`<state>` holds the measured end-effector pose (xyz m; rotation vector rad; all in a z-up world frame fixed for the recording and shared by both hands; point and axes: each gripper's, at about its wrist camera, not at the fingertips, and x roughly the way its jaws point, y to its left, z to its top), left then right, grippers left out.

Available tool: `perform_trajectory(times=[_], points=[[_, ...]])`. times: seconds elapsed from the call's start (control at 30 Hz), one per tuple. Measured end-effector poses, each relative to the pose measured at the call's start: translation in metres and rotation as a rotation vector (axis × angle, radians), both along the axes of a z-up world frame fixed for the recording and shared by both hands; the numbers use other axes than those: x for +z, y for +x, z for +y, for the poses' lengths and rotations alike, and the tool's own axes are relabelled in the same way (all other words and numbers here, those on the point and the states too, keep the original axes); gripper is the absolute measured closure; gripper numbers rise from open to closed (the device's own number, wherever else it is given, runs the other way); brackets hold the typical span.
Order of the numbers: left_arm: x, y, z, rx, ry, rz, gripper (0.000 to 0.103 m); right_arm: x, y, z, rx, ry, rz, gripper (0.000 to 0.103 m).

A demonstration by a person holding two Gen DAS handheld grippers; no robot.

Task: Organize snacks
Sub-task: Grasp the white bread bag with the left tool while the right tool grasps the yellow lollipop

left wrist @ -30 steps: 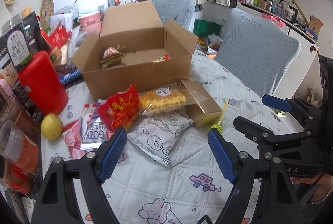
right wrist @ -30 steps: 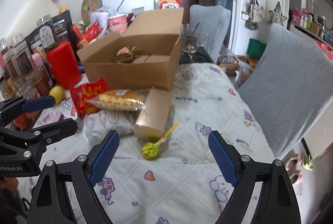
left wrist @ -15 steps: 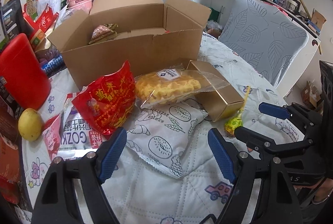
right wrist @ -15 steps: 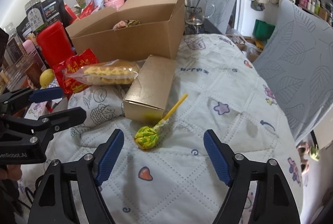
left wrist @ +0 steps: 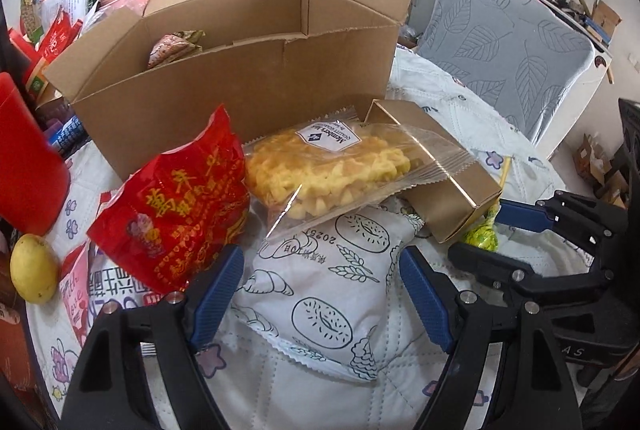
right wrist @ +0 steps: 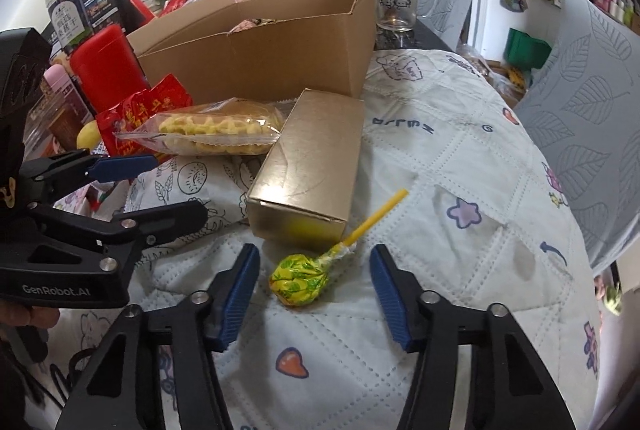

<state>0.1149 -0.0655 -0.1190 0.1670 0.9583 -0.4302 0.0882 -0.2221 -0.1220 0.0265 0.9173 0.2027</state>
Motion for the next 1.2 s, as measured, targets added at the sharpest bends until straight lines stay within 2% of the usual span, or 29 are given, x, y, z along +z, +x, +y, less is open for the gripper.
perform_trajectory(times=[0.03,0.17,0.33,0.37,0.4,0.6,0.97,1.2], points=[[-0.001,0.0,-0.001,-0.004,0.003,0.001,0.022,0.0,0.0,0.0,0.002,0.002,-0.001,0.063],[-0.004,-0.001,-0.003,-0.007,0.013,-0.005,0.023,0.0,0.0,0.0,0.002,0.001,-0.004,0.064],[-0.003,-0.006,-0.001,-0.006,0.021,-0.024,0.042,0.001,-0.004,0.0,0.001,-0.004,-0.006,0.065],[-0.002,-0.007,-0.001,-0.006,0.013,-0.019,0.043,0.001,-0.004,0.0,0.001,-0.004,-0.005,0.075],[-0.001,-0.008,0.0,-0.003,0.011,-0.017,0.045,0.002,-0.005,-0.001,-0.012,-0.01,-0.005,0.078],[0.002,-0.02,0.002,0.016,0.0,-0.001,0.049,0.005,-0.015,-0.005,-0.021,-0.004,-0.012,0.078],[0.014,-0.059,0.007,0.053,-0.022,0.022,0.049,0.015,-0.046,-0.009,-0.024,0.016,-0.038,0.078],[0.015,-0.082,0.011,0.053,-0.016,0.043,0.05,0.009,-0.071,-0.008,0.002,0.048,-0.004,0.078]])
